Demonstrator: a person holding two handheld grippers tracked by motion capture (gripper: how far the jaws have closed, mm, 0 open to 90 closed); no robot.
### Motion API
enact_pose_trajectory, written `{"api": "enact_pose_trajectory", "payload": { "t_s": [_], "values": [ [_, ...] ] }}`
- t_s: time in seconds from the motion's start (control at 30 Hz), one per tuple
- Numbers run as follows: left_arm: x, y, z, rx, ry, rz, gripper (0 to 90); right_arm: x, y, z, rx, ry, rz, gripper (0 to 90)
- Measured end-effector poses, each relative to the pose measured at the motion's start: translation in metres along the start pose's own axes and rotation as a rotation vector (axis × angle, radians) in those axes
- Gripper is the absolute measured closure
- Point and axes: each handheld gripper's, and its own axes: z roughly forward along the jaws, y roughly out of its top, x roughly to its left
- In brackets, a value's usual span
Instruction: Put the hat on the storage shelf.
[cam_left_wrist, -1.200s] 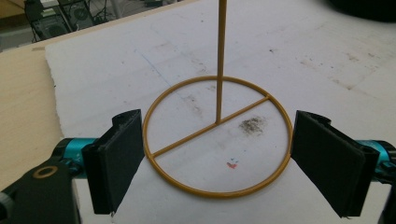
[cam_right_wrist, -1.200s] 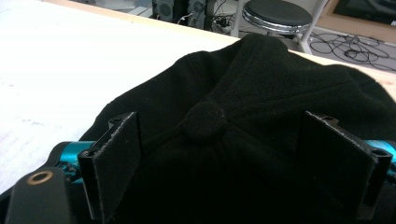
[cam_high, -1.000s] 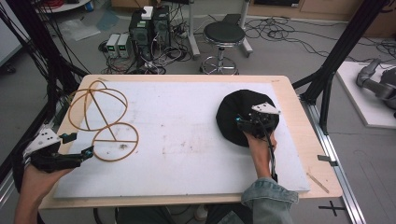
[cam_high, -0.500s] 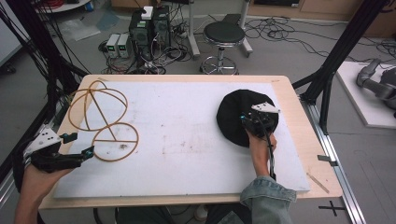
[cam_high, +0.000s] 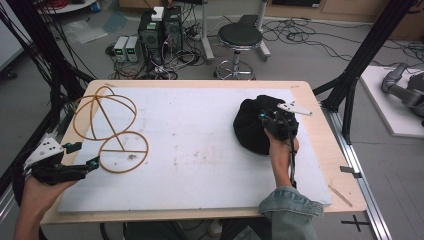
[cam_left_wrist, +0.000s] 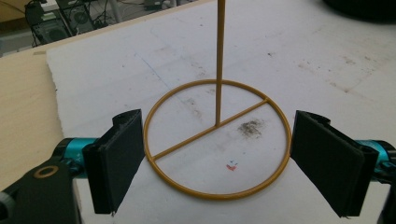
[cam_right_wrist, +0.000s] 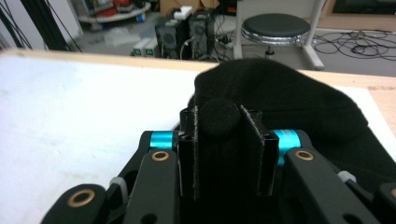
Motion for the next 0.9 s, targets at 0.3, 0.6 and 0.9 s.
{"api": "enact_pose_trajectory", "payload": {
  "t_s": [0.3, 0.6, 0.9],
  "values": [
    [0.001, -0.002, 0.001, 0.005, 0.000, -0.003, 18.2, -0.005, 0.016, -0.013, -0.074, 0.039, 0.101, 71.5],
    [0.001, -0.002, 0.000, 0.004, -0.003, -0.004, 18.4, -0.002, 0.031, -0.021, -0.146, 0.119, 0.176, 71.9],
    [0.002, -0.002, -0.001, 0.003, -0.001, -0.002, 18.5, 0.020, 0.054, -0.021, -0.197, 0.237, 0.236, 71.9]
  ]
}}
